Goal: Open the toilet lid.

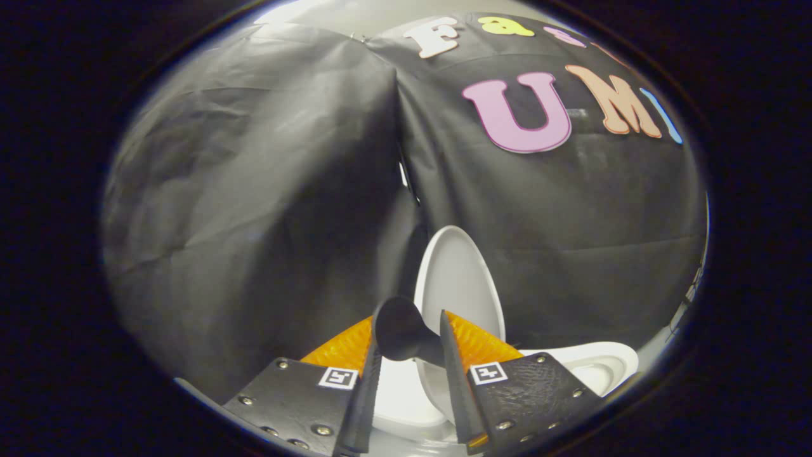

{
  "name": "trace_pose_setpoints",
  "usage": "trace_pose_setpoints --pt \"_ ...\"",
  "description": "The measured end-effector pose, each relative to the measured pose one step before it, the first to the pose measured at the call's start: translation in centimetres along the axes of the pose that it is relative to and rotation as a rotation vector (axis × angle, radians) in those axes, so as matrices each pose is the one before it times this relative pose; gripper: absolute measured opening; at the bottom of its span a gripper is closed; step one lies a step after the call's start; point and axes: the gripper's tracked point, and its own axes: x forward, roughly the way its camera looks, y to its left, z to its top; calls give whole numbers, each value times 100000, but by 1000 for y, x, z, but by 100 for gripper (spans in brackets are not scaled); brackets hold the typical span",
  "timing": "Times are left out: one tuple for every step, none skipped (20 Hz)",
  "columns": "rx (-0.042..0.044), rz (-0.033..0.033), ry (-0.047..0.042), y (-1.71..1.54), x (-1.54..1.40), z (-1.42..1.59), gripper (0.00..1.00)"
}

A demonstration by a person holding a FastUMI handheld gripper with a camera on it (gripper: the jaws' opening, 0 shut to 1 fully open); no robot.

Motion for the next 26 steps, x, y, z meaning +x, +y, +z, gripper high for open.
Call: trace_pose_setpoints --pt "197 258 -3535 1 -577 1006 51" --pt "157 -208 -2743 -99 -592 1225 51" --pt "-447 -599 -2322 -305 -531 1023 52" --pt "-793 -714 -2472 -460 -875 1119 52" --pt "-872 -1146 -2764 -843 -875 1420 53" --pt "-855 -1544 -2647 -969 -949 1296 53" --pt "-998 -2188 -2412 -1111 -899 1228 54" --pt "-1258 -2877 -2227 -1446 -830 1258 55" --pt "-1391 -3259 -1780 -1508 -885 967 55" --pt "-1261 -3322 -1492 -1680 -863 1070 55" --pt "-1299 -3434 -1291 -1814 -734 960 55" --pt "-1764 -3290 -556 -1844 -666 779 55" --pt "-2318 -3646 -201 -2098 -661 531 56" --pt "-2111 -4169 -31 -2380 -755 256 56" --pt "-1720 -3587 -95 -2289 -842 74 56" --pt "-1382 -3046 -82 -2265 -642 -20 56" --pt "-1206 -3110 331 -2323 -807 -214 56" --pt "-1091 -3210 769 -2447 -916 -509 56" --pt "-1212 -3822 1194 -2514 -967 -813 56" --pt "-632 -4494 1681 -2762 -880 -886 56" --pt "-282 -3100 1714 -2386 -732 -911 56" --pt "-895 -2186 1497 -1948 -730 -608 56" --pt "-665 -3120 1646 -2131 -459 -833 56" --pt "2 -2484 1658 -1907 -385 -902 56" --pt "219 -1270 1784 -1361 -303 -940 56" --pt "-17 -805 1438 -1132 -262 -990 56"
